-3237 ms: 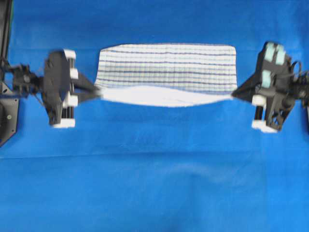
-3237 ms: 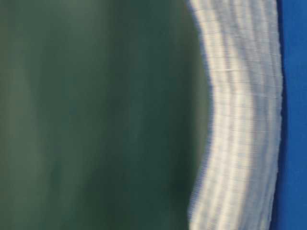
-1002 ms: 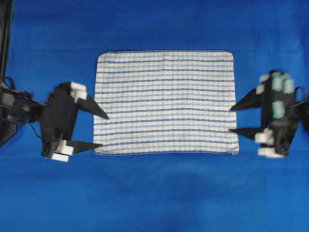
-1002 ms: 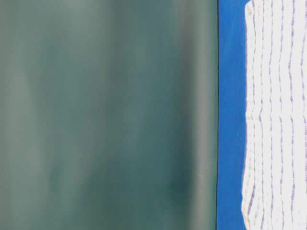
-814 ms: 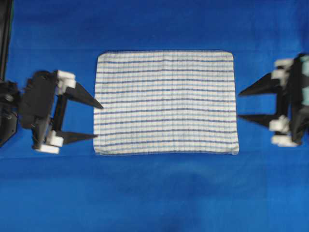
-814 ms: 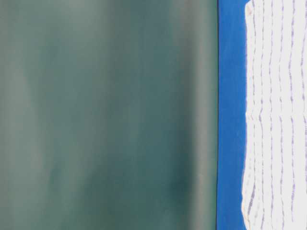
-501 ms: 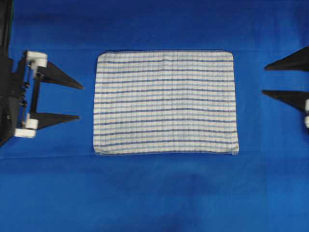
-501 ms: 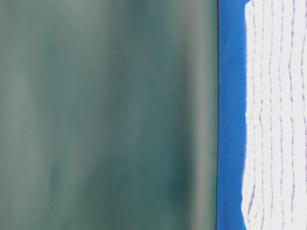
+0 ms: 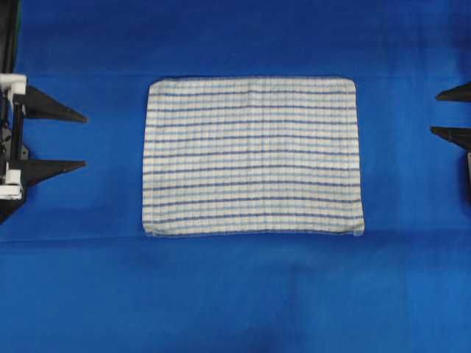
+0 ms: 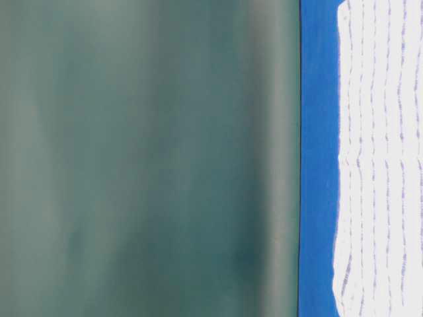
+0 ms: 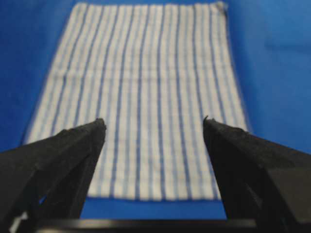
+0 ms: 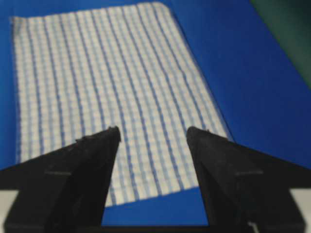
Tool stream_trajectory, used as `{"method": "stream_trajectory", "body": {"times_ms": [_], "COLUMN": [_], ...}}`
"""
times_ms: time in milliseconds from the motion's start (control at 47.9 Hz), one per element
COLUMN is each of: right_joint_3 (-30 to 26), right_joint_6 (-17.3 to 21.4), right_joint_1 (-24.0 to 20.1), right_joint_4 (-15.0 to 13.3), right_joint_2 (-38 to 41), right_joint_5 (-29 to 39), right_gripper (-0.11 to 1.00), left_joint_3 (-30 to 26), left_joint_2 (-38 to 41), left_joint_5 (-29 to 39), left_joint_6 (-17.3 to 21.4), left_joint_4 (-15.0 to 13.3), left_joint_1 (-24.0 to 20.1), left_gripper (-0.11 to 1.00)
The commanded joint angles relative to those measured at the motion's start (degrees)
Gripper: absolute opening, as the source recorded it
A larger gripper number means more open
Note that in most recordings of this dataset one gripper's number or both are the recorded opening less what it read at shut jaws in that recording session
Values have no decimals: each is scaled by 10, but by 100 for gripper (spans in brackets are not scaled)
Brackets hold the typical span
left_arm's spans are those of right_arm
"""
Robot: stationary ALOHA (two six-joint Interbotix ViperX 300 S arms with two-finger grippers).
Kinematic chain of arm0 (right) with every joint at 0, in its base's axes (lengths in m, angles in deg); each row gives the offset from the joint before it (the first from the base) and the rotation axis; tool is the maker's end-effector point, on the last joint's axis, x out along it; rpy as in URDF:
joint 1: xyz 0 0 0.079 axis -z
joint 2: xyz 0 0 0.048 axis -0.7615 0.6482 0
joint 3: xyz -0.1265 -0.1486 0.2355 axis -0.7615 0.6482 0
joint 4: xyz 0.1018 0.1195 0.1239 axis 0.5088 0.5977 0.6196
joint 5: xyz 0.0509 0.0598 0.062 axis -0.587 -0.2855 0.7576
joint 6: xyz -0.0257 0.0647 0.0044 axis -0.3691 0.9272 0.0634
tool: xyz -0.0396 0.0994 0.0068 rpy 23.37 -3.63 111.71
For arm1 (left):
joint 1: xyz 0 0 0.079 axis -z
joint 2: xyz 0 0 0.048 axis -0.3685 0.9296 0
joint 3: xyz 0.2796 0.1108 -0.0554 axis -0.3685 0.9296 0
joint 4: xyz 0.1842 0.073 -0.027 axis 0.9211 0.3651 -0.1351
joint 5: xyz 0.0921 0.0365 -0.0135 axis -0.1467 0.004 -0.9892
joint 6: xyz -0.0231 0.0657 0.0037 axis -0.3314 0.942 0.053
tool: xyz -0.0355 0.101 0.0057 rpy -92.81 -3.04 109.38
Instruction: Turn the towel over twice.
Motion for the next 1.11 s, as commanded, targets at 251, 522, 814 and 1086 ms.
{"method": "stream_trajectory", "body": {"times_ms": [251,522,814,1086], "right_joint_3": [48,48,48,48], "right_joint_6": [40,40,40,40], "right_joint_1": [44,53,54,53], "right_joint_4": [-4,-4,-4,-4], "right_joint_2": [-9,-9,-9,-9], "right_joint_5": [-57,-59,-60,-58], "right_gripper": [60,59,59,59], "left_joint_3": [34,40,40,40], "left_joint_2": [-14,-19,-25,-25], "left_joint_5": [-16,-16,-14,-14], "left_joint_6": [-5,-5,-5,-5], "left_joint_4": [0,0,0,-1], "left_joint_1": [-17,-17,-17,-17], "left_gripper": [76,76,76,76]}}
